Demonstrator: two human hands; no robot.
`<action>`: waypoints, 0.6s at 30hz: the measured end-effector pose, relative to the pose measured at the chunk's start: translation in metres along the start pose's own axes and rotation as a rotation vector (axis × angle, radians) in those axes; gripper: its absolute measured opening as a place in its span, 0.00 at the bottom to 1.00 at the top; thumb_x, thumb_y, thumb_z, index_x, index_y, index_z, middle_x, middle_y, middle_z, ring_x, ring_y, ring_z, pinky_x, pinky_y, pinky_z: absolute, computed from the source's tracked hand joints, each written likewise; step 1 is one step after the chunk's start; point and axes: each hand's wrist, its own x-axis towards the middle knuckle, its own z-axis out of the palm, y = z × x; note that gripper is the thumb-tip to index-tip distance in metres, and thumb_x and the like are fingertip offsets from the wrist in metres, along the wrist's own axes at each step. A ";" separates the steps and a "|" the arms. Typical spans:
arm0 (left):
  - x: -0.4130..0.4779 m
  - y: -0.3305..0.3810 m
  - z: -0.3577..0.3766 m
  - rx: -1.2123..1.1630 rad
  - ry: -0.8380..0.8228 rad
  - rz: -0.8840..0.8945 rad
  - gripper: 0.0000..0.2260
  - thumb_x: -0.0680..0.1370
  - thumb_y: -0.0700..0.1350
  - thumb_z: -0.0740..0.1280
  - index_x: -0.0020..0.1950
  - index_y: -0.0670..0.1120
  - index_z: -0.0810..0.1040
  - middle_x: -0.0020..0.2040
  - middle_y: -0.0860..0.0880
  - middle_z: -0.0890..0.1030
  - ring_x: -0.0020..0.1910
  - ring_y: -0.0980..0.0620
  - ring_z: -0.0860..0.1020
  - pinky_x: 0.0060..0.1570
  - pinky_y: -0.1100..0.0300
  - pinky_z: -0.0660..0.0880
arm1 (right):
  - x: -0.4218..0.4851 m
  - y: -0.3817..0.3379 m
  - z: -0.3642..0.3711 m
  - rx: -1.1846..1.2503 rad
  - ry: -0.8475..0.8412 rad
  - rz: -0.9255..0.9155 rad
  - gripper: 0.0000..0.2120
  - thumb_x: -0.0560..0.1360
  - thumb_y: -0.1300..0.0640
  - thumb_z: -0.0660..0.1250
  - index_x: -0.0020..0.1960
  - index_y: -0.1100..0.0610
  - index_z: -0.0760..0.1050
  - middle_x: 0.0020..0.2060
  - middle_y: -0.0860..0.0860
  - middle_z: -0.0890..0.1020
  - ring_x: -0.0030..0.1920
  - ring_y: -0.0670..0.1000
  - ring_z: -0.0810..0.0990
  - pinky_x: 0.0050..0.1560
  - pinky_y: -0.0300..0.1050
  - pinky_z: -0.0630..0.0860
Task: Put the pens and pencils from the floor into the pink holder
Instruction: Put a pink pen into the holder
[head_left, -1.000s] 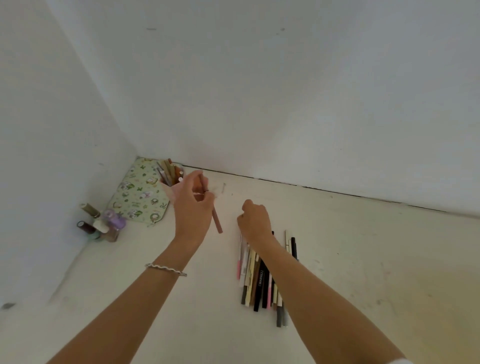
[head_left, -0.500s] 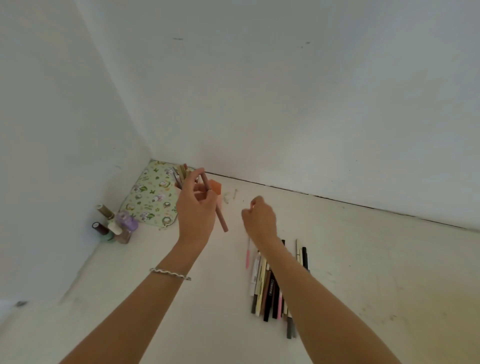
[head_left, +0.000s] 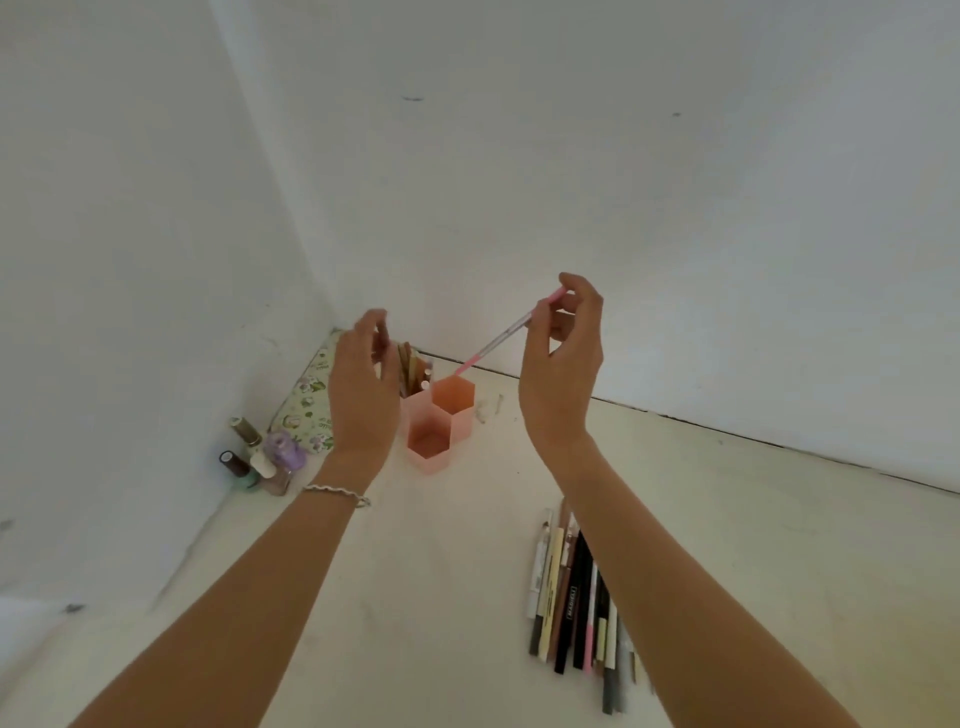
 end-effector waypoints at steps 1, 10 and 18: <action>-0.005 -0.007 0.002 0.108 -0.015 0.052 0.11 0.78 0.38 0.66 0.61 0.44 0.79 0.57 0.43 0.78 0.56 0.48 0.76 0.57 0.50 0.76 | -0.002 0.000 0.005 -0.002 -0.020 -0.012 0.11 0.81 0.61 0.60 0.62 0.52 0.70 0.46 0.45 0.77 0.43 0.47 0.79 0.45 0.36 0.76; -0.014 -0.029 -0.023 0.025 0.158 -0.059 0.17 0.74 0.33 0.60 0.62 0.40 0.75 0.59 0.42 0.75 0.57 0.43 0.75 0.58 0.45 0.74 | -0.017 0.007 0.046 -0.100 -0.218 -0.162 0.11 0.81 0.61 0.59 0.63 0.53 0.69 0.49 0.49 0.78 0.44 0.44 0.77 0.47 0.35 0.75; -0.068 0.001 -0.006 -0.063 -0.066 -0.111 0.15 0.74 0.36 0.63 0.49 0.58 0.72 0.46 0.58 0.75 0.40 0.59 0.75 0.38 0.62 0.75 | -0.041 0.033 0.043 -0.429 -0.425 -0.335 0.16 0.74 0.66 0.64 0.61 0.60 0.79 0.59 0.57 0.78 0.57 0.56 0.77 0.60 0.51 0.71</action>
